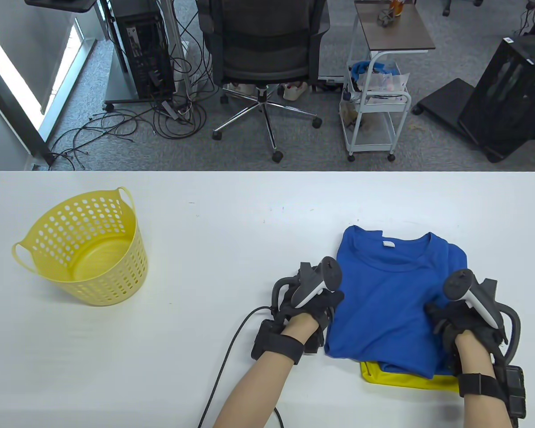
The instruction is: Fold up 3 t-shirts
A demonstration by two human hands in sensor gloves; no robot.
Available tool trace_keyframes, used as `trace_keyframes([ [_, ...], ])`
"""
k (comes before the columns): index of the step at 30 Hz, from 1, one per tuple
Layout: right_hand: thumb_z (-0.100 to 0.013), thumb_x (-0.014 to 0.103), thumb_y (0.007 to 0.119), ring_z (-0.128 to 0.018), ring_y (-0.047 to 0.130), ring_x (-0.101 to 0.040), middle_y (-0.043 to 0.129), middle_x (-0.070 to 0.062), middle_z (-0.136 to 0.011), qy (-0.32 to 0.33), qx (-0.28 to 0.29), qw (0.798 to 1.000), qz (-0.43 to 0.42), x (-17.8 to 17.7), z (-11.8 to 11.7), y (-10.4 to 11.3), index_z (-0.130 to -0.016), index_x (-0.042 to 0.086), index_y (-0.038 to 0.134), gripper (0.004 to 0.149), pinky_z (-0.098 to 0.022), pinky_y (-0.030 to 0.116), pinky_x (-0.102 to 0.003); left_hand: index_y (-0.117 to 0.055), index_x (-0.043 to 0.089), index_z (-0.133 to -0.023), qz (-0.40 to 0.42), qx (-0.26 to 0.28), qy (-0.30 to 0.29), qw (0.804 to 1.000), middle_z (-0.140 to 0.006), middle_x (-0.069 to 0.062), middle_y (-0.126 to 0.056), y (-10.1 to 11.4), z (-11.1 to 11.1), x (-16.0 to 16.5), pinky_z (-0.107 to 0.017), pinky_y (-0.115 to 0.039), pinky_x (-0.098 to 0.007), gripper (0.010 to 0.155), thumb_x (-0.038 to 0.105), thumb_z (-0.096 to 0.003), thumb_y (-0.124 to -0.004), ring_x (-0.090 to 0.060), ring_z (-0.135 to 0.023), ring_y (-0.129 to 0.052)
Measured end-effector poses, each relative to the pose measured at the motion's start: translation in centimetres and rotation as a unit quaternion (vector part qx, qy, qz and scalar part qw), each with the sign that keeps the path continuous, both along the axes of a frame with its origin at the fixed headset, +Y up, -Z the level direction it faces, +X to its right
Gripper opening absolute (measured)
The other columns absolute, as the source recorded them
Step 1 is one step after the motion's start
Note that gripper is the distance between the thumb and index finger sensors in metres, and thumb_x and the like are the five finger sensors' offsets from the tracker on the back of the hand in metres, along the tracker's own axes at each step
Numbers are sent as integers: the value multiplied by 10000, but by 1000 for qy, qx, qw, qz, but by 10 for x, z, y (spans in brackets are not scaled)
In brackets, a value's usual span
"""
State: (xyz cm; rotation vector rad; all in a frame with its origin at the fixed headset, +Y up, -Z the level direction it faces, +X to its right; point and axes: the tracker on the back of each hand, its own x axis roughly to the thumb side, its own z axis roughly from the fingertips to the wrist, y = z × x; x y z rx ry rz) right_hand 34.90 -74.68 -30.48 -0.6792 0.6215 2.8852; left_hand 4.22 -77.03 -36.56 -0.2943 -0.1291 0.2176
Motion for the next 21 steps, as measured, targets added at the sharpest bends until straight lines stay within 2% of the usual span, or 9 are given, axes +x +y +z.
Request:
trace_keyframes([
  [5, -388, 564, 633, -703, 858, -433, 848, -180, -792, 4, -7, 1000, -11, -4, 1, 4, -889, 36, 710, 732, -544, 685, -601, -748, 192, -920, -6, -1, 14, 1000, -1032, -24, -627, 2, 1, -15, -743, -597, -496, 650, 579, -398, -765, -298, -1000, -560],
  [8, -396, 549, 680, -746, 819, -433, 826, -152, -827, -18, 22, 998, -51, 6, 6, 16, -909, 90, 704, 689, -570, 653, -605, -797, 195, -877, -5, -6, 21, 1000, -1025, -24, -642, 4, 2, -22, -740, -602, -496, 613, 576, -398, -766, -299, -997, -569],
  [11, -398, 531, 729, -758, 804, -430, 820, -133, -824, -11, 38, 998, -58, 7, 10, 21, -873, 131, 758, 622, -580, 640, -605, -841, 203, -820, -11, -19, 22, 1000, -1017, -25, -657, 4, 4, -22, -736, -607, -497, 568, 578, -400, -762, -301, -992, -581],
  [16, -393, 515, 754, -784, 772, -431, 784, -131, -851, 4, 29, 999, -39, 0, 13, 16, -855, 145, 776, 593, -596, 619, -608, -868, 185, -795, -4, -39, 6, 999, -1023, -31, -656, 6, 16, -15, -737, -604, -501, 593, 607, -407, -719, -308, -999, -574],
  [21, -392, 505, 768, -812, 725, -444, 737, -147, -876, 13, 12, 999, -32, -12, 14, 2, -877, 111, 734, 625, -613, 587, -617, -837, 160, -819, -4, -77, -17, 997, -1049, -36, -604, 5, 29, -4, -748, -577, -511, 618, 606, -403, -743, -320, -1017, -525],
])
